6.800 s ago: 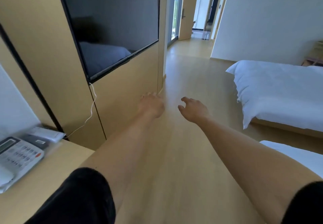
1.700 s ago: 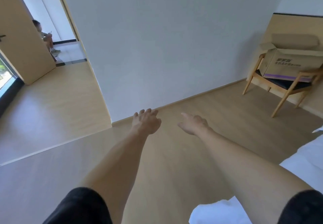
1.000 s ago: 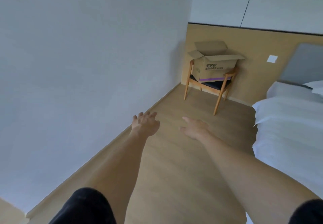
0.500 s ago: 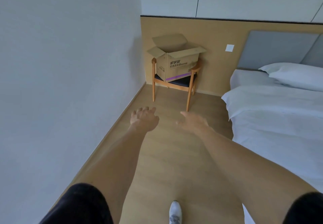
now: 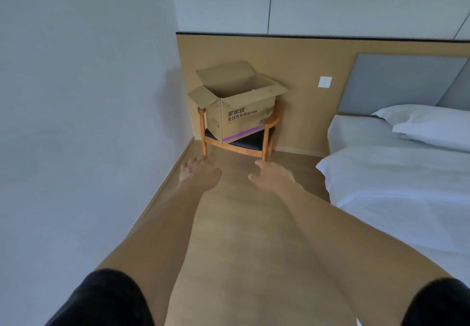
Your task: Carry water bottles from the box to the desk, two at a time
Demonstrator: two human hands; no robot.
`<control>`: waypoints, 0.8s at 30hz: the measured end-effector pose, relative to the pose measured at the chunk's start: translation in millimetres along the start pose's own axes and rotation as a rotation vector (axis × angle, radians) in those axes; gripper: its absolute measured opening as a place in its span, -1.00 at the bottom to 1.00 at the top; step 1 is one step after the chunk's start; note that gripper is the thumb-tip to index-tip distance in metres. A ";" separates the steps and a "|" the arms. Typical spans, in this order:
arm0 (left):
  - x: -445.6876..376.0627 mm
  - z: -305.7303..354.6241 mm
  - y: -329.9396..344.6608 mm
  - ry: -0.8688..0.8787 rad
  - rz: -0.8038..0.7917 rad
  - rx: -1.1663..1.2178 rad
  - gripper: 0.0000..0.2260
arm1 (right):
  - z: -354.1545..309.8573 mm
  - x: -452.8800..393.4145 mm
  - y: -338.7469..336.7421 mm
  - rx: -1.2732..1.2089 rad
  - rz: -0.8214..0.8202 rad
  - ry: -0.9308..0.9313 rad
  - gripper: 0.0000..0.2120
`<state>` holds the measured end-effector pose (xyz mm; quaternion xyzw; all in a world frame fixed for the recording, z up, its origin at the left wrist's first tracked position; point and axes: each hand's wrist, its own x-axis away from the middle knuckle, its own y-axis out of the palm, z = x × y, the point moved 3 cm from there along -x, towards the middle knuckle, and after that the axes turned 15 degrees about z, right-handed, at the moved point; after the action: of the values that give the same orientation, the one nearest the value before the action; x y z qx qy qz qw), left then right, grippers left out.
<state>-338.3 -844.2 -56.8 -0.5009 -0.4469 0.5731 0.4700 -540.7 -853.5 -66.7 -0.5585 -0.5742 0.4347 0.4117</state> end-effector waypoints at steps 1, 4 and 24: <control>-18.3 6.2 2.7 0.004 -0.006 0.003 -0.58 | 4.6 -15.3 -1.9 -0.011 0.008 0.005 -0.41; -72.0 30.8 16.9 0.071 -0.002 -0.009 -0.63 | 24.7 -57.4 -4.8 -0.031 0.040 0.027 -0.45; -480.2 194.5 121.2 0.296 -0.031 0.218 -0.63 | 156.4 -421.6 -47.2 0.065 0.144 0.244 -0.42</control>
<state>-515.6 -1345.2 -82.8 -0.5188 -0.3159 0.5309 0.5910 -688.3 -1280.9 -60.3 -0.6334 -0.4639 0.4101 0.4640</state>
